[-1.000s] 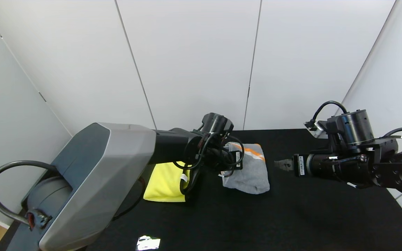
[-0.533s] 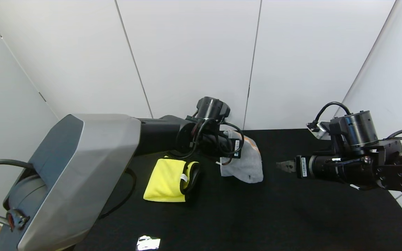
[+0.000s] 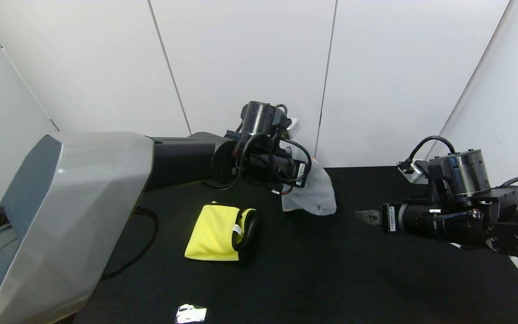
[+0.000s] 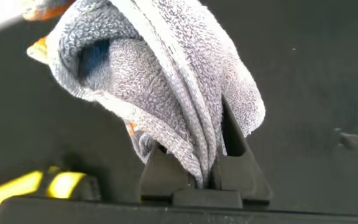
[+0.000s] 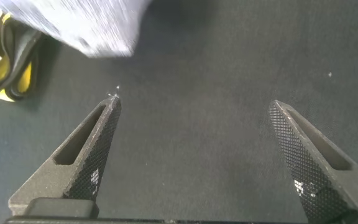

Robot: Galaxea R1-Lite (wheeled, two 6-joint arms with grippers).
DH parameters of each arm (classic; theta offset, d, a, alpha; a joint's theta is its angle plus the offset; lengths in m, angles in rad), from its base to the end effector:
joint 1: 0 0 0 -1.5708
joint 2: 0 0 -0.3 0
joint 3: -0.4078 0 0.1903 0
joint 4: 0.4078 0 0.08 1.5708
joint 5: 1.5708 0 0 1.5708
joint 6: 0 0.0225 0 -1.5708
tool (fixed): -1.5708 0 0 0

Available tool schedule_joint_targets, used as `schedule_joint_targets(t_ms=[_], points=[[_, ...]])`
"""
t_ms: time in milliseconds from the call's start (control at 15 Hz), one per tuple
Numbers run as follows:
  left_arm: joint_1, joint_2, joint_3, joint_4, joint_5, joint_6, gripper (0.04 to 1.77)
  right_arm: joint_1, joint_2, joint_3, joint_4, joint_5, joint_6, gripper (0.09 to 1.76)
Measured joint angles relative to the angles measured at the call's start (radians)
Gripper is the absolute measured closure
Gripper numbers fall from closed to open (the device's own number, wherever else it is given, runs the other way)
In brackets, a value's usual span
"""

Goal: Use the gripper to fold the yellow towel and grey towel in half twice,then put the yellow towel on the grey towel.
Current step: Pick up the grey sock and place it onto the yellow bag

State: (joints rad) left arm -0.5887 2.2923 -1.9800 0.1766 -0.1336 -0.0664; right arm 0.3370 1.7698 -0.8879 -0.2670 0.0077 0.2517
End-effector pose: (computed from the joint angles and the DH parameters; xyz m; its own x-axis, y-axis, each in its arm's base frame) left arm 0.3958 -0.2679 0.1953 0.6537 -0.5966 -0.4655 0.6208 0.7746 -0.1210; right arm 0.2947 0.1034 0.1481 0.7683 0.2773 -0.5769 -0.1904 0.9595 0.2077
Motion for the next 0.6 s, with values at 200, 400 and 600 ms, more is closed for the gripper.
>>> schedule_joint_targets(t_ms=[200, 400, 600], points=[[0.008, -0.034, 0.000, 0.001, -0.001, 0.066, 1.60, 0.000, -0.001, 0.013, -0.003, 0.001, 0.000, 0.14], [0.021, -0.068, 0.000, 0.001, -0.001, 0.136, 1.60, 0.001, -0.002, 0.024, -0.005, 0.003, 0.000, 0.14], [0.040, -0.099, 0.000, 0.007, -0.002, 0.209, 1.60, 0.003, -0.003, 0.034, -0.007, 0.003, -0.001, 0.14]])
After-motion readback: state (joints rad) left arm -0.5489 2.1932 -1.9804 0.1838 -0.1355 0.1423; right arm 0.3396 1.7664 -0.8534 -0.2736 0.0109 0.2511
